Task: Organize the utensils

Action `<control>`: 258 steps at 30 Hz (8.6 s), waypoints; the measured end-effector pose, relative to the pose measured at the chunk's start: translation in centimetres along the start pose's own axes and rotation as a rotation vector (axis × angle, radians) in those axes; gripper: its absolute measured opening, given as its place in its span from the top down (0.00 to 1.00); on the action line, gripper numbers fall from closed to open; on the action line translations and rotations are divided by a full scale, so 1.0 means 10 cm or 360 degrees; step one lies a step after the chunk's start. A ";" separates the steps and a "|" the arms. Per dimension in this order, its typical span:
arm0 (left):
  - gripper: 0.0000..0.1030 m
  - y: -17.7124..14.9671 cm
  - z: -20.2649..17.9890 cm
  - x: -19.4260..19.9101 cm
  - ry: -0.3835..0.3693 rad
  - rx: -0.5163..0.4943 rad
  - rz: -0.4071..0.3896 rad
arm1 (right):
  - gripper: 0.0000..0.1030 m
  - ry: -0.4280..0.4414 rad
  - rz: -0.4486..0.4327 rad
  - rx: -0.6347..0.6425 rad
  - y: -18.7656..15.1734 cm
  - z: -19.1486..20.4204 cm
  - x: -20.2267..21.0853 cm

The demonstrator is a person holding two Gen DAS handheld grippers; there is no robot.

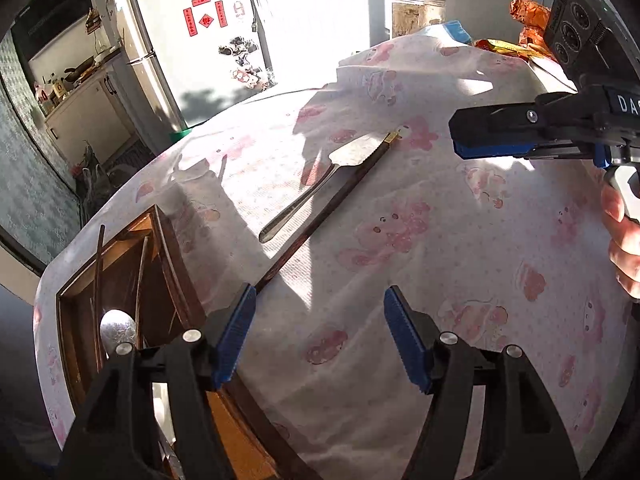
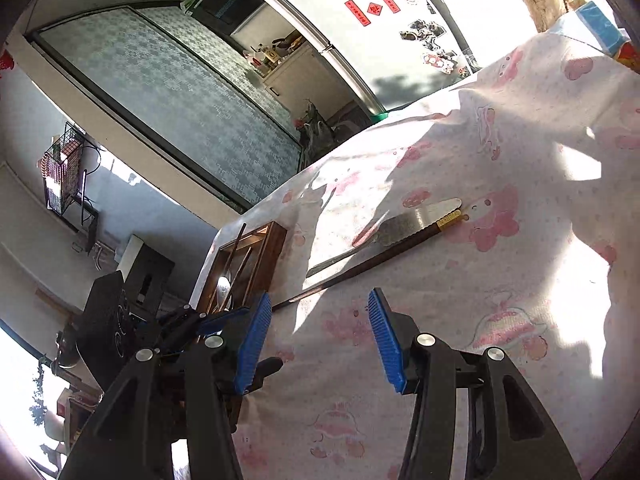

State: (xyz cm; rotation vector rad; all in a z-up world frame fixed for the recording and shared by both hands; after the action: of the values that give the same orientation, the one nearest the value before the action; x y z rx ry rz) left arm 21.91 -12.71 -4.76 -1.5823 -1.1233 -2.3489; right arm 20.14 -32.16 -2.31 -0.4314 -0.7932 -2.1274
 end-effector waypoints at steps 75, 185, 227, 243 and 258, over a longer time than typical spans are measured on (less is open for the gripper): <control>0.43 -1.48 0.92 1.04 0.0215 0.0426 -0.0103 | 0.51 -0.0039 0.0194 0.0313 -0.61 1.49 -0.80; 0.33 -1.60 0.92 1.06 0.0028 0.0600 -0.0141 | 0.41 -0.0028 0.0262 0.0281 -0.81 1.51 -1.20; 0.03 -2.32 -0.10 2.03 0.0762 0.0613 -0.0902 | 0.03 -0.0264 -0.0733 0.1149 -2.00 1.36 -0.05; 0.03 -2.36 -0.12 2.06 0.0810 0.0622 -0.0926 | 0.03 -0.0265 -0.0733 0.1149 -2.00 1.36 -0.05; 0.03 -2.36 -0.11 2.06 0.0817 0.0629 -0.0925 | 0.03 -0.0265 -0.0733 0.1149 -2.00 1.36 -0.05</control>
State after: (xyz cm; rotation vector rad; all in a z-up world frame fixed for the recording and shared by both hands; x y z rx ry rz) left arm 0.86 10.07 -0.07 -0.5162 -1.9131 -2.3938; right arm 5.18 -13.29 -0.27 -0.0323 -1.8044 -2.0270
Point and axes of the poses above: each gripper's, at about its wrist camera, not at the fingertips, and x roughly against the way its jaws point, z to its left, y to its top, the point moved 1 cm from there along -x, roughly the way its jaws point, and after that the axes turned 10 degrees about -x, right-handed, at the moved point
